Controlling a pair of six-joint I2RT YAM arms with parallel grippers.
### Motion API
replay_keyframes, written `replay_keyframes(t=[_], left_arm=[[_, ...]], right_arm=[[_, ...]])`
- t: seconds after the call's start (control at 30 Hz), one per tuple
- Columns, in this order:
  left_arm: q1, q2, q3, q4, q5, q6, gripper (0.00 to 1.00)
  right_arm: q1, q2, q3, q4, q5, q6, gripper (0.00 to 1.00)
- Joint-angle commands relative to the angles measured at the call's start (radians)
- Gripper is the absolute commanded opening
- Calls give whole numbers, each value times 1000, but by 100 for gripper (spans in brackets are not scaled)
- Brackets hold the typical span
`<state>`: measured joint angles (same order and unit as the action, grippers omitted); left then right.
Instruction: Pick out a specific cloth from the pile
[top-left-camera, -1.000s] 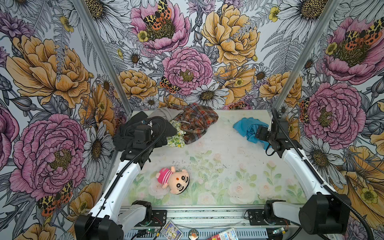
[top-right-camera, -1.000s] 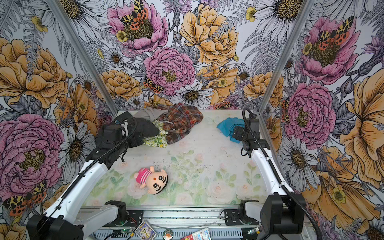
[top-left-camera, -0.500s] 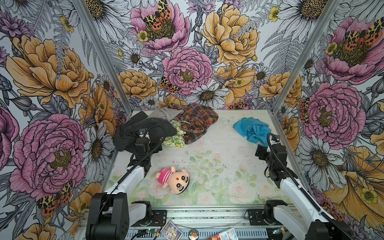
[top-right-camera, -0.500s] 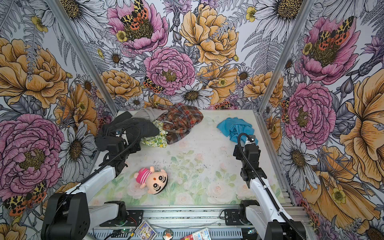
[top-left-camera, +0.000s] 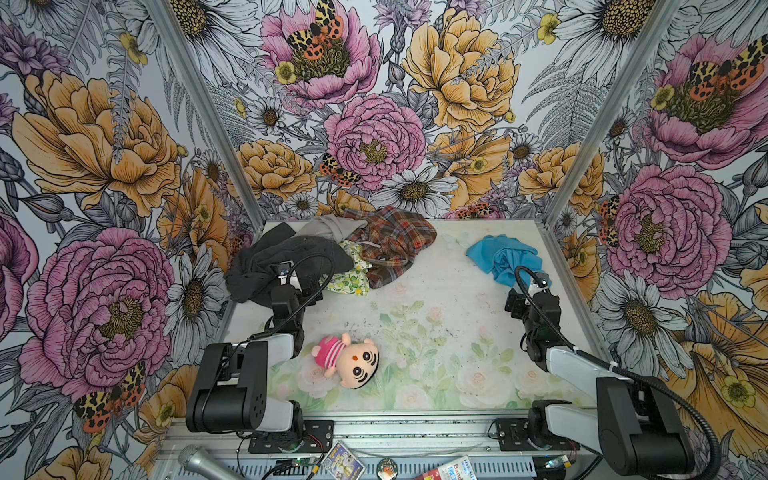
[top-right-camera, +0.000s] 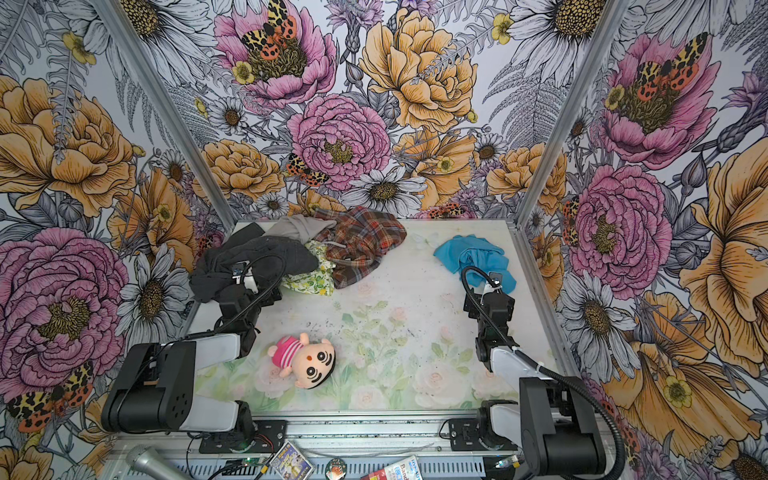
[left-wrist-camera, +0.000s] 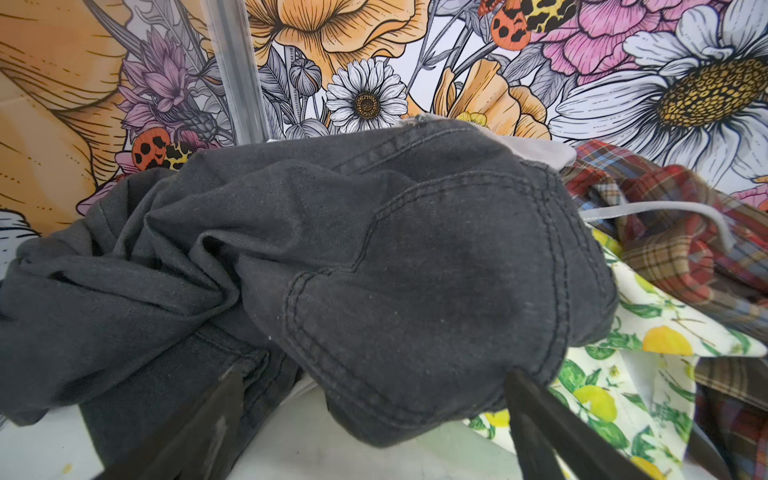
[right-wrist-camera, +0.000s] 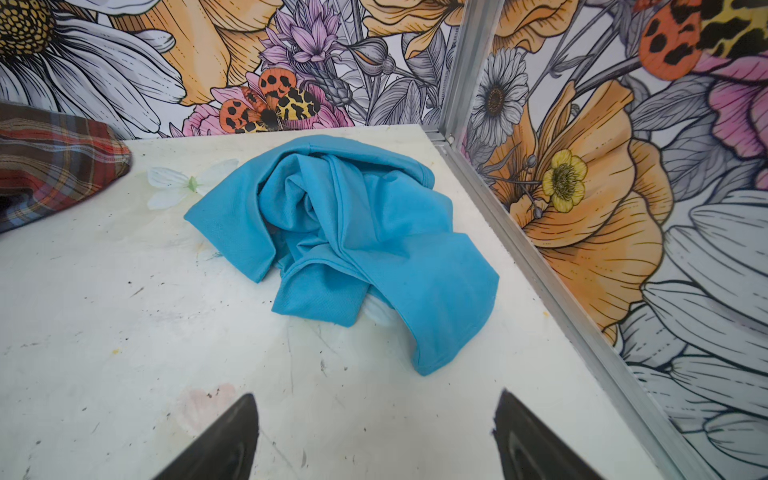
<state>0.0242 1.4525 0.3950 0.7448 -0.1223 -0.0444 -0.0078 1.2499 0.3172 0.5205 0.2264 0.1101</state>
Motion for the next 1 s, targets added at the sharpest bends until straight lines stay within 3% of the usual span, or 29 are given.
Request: replay_keyframes(t=[0.0,0.1,0.13,0.23,0.37,0.97], left_arm=[[9,69,-17,162,1,7,99],[-7,96,-22,197,17,35,99],[-10,96,-20,197,11,38,99],[-10,97,-21,199,9,38,99],[-12,97,-21,198,7,38,99],[-15,97,-20,198,5,41,99]], right_arm=[[-3,70,36,195,-21,-22,90],[-7,152,58,263,-49,-9,90],[-6,188,45,321,-68,-15,99],[7,296,-5,526,-81,-41,99],[3,287,62,365,-4,4,99],[5,287,58,386,-3,-2,99]])
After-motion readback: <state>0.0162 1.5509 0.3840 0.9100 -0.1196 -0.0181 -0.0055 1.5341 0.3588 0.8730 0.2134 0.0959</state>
